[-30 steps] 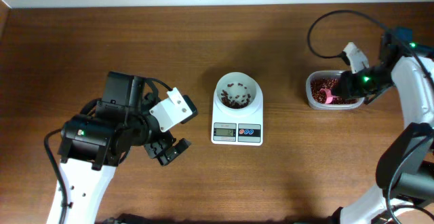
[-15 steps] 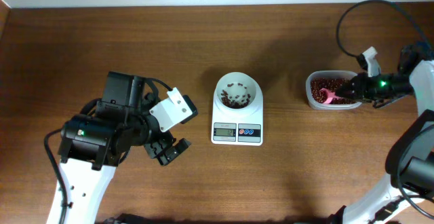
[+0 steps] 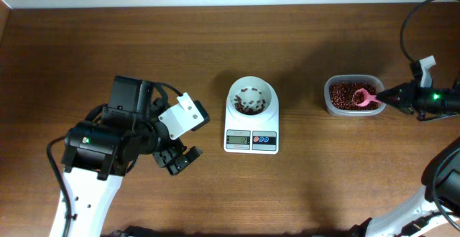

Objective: Scoop and weigh 50g on scale
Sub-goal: 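Scoop red beans from the tub and lift with the right gripper, then carry the filled scoop over the bowl with the right gripper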

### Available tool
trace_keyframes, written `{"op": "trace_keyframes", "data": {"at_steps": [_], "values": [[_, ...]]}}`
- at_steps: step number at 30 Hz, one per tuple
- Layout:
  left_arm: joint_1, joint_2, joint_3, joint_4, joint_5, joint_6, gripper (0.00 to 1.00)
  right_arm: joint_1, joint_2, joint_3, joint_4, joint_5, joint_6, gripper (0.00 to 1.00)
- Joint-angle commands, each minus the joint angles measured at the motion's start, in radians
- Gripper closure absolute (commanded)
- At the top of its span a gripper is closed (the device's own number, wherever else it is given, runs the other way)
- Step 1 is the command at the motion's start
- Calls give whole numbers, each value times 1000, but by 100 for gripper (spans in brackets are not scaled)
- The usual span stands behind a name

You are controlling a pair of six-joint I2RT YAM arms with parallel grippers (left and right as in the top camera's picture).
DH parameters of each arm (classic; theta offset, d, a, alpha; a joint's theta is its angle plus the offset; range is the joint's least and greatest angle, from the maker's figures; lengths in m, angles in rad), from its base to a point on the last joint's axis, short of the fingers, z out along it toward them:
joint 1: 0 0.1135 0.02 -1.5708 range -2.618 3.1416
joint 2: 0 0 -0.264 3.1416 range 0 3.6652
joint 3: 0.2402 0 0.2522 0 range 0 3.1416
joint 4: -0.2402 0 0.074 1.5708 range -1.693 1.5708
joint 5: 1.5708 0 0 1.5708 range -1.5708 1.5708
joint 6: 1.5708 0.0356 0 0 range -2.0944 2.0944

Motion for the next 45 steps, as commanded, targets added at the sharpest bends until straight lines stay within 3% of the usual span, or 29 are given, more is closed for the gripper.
{"op": "trace_keyframes", "data": {"at_steps": [1, 24, 45], "values": [[3, 0, -5, 2, 18, 19, 1, -5, 12, -5, -1, -100, -5, 96], [3, 0, -5, 2, 18, 19, 1, 46, 12, -5, -42, -356, -5, 96], [3, 0, -5, 2, 18, 19, 1, 569, 12, -5, -8, -450, 15, 96]]}}
